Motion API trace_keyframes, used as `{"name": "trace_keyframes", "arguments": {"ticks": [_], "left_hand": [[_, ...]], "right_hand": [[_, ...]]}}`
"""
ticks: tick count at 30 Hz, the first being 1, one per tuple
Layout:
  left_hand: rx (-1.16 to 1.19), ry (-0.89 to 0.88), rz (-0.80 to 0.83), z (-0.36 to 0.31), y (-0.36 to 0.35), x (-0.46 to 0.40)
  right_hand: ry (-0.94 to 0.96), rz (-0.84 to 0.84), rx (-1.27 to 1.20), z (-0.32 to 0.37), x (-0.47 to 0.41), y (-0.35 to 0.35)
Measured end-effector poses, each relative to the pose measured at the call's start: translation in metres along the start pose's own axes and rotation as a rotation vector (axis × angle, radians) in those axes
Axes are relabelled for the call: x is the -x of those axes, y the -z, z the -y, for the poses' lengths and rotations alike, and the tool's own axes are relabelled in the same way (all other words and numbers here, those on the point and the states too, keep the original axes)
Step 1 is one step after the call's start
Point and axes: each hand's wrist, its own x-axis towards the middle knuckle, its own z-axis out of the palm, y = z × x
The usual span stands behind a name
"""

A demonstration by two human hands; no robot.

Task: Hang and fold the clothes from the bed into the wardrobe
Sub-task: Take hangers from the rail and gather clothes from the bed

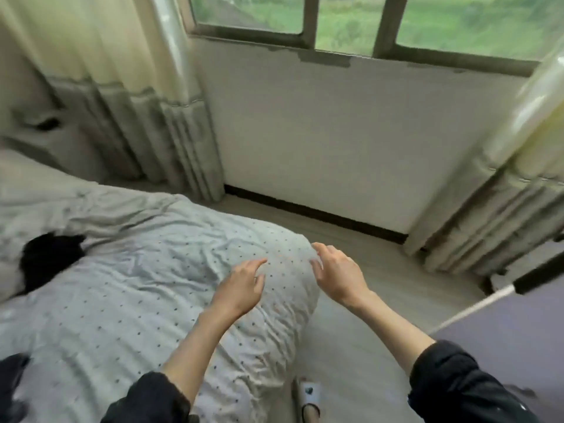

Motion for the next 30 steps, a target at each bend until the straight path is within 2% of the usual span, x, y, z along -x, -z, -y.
{"name": "trace_keyframes", "arguments": {"ticks": [4,10,13,16,21,26,30], "left_hand": [[0.015,0.321,-0.075,0.102,0.046,0.031],[0.065,0.626,-0.106,0.212,0.063,0.033],[0.047,0.671,-0.078,0.268,0.067,0.006],[-0.01,0.717,-0.081,0.326,0.071,-0.029],[-0.081,0.865,-0.143,0.443,0.077,-0.072],[-0.187,0.921,-0.181,0.541,0.075,-0.103],[-0.246,1.004,-0.301,0.618,0.087,-0.139]], "right_hand": [[0.224,0.231,-0.017,0.09,-0.066,-0.069],[0.42,0.472,0.002,0.18,-0.153,-0.165],[0.458,0.526,-0.017,0.214,-0.208,-0.216],[0.519,0.506,0.022,0.247,-0.264,-0.265],[0.717,0.63,0.169,0.32,-0.33,-0.369],[0.802,0.625,0.312,0.327,-0.353,-0.453],[0.802,0.644,0.307,0.32,-0.363,-0.488]]}}
